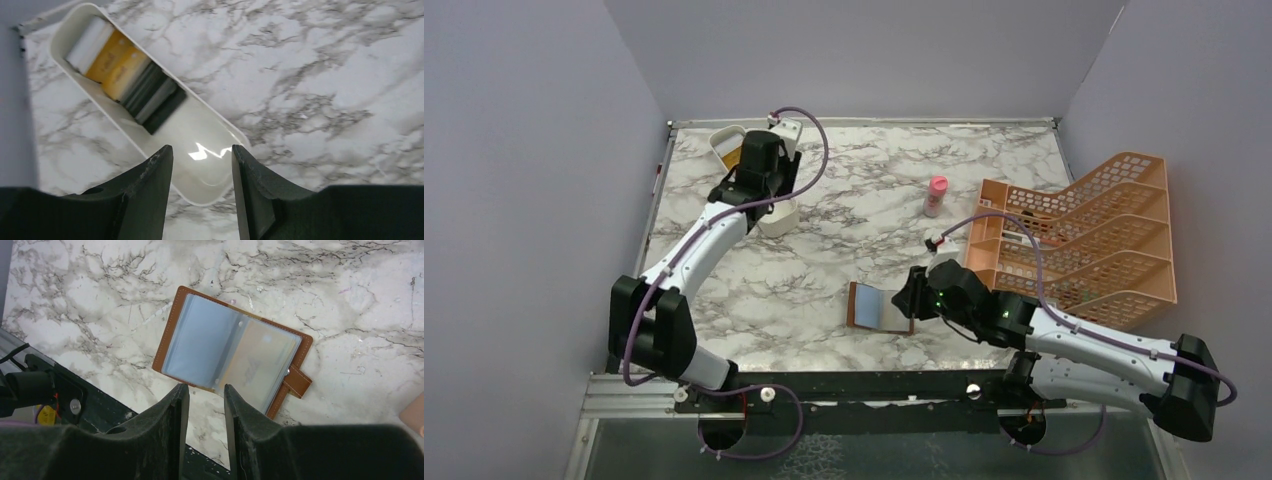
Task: Put the credit cards into the card holder
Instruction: Pick up the credit card from the storage box.
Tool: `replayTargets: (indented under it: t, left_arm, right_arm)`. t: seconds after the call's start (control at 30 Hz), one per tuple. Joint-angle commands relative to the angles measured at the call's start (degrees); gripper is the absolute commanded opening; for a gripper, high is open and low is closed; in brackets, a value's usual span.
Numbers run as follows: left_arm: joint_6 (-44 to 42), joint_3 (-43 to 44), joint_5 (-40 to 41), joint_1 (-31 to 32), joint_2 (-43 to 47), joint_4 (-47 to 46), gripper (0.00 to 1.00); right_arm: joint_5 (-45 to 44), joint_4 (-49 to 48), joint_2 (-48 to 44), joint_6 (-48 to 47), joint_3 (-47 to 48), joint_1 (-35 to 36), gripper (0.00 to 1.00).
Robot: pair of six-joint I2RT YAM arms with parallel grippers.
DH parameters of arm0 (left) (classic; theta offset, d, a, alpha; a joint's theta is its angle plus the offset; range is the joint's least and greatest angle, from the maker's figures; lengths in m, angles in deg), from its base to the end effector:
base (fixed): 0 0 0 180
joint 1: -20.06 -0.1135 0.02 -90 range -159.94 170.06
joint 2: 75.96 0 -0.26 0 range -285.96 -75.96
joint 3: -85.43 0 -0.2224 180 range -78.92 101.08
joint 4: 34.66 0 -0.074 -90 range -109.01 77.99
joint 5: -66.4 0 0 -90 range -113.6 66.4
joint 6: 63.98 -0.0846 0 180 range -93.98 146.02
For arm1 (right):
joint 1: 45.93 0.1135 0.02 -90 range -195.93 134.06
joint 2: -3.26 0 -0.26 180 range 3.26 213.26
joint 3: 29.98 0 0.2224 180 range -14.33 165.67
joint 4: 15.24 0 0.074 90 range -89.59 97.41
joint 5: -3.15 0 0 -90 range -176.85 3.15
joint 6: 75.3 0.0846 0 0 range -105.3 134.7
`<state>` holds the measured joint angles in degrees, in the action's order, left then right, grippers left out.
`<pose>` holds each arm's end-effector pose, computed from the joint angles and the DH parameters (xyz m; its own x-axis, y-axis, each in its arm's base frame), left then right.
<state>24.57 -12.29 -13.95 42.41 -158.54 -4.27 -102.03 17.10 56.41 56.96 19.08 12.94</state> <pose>0.3237 -0.1178 0.2898 -0.4658 0.2185 -0.8575 0.2534 0.9614 0.1073 0.1281 0.1693 0.2133 -0.7095 0.0806 -0.7000 -0.3243 0.8446 0.4260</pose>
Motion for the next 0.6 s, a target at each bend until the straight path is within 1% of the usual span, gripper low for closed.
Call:
replayTargets:
  t: [0.0,0.03,0.07,0.17,0.23,0.33,0.47,0.57]
  left_arm:
    - [-19.5,7.5,-3.4,-8.3,-4.2,-0.4,0.48]
    - [-20.6,9.9,-5.4,-11.5,-6.2,0.8,0.48]
    - [-22.2,13.4,-7.2,-13.4,-8.3,2.1,0.47]
    - [-28.6,19.3,-9.6,-16.9,-14.2,2.7,0.45]
    - [-31.7,22.5,-10.6,-18.8,-19.6,2.0,0.48]
    - [-34.2,28.6,-11.4,-20.8,-26.8,2.4,0.52]
    - [-36.4,35.1,-16.1,-22.3,-34.5,3.2,0.52]
    - [-37.7,39.1,-15.4,-22.3,-39.6,3.7,0.53]
  right_arm:
    - [0.1,2.3,0.1,-2.4,2.6,-0.1,0.37]
    - [0.2,2.6,0.4,-2.8,2.9,-0.1,0.37]
    - [0.3,2.7,0.6,-3.1,3.1,-0.1,0.37]
    - [-0.1,2.4,1.6,-4.4,3.9,-0.1,0.37]
    - [-0.7,2.4,2.6,-5.0,4.5,-0.1,0.37]
    - [-1.3,2.5,4.2,-6.1,6.1,-0.1,0.36]
    - [-2.1,3.3,6.7,-7.1,8.3,-0.1,0.36]
    - [-2.9,3.5,8.7,-7.5,9.5,-0.1,0.35]
